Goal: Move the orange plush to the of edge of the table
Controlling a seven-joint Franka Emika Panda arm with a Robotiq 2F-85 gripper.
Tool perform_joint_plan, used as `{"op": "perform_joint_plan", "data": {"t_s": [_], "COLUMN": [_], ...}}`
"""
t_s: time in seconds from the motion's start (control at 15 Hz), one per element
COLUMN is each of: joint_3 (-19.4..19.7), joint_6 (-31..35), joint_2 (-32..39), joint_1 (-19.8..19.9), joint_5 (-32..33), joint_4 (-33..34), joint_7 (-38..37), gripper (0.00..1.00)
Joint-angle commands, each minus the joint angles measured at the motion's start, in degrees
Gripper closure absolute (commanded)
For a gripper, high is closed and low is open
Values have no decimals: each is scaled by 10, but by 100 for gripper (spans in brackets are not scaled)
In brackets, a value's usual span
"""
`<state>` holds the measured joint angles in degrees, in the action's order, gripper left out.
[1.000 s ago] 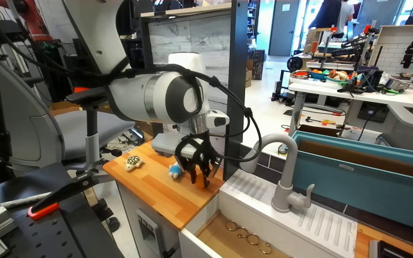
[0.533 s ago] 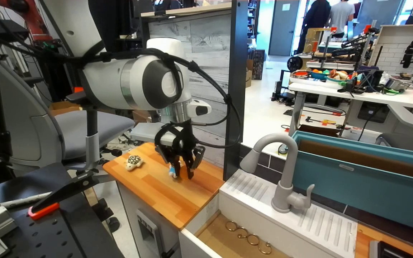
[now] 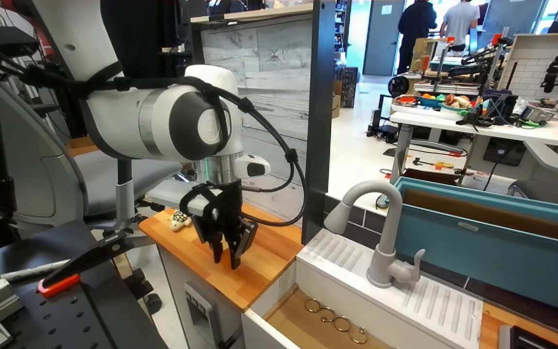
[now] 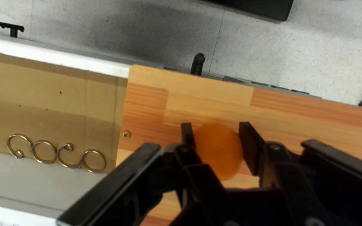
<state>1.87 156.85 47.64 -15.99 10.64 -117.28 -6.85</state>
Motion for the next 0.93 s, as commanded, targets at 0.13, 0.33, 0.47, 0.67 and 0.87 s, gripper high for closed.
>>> {"op": "perform_joint_plan", "data": {"t_s": [0.13, 0.33, 0.47, 0.67, 0.87], "joint_3": [3, 9, 9, 10, 9], "joint_6": [-13, -20, -27, -25, -22], "joint_2": [-10, -7, -7, -11, -23], "joint_1": [-4, -7, -5, -3, 1], "joint_5": [-8, -7, -10, -11, -13], "joint_4": [-17, -11, -8, -6, -12], "joint_7": [-16, -26, -29, -36, -39], "gripper": [85, 35, 27, 6, 0]}}
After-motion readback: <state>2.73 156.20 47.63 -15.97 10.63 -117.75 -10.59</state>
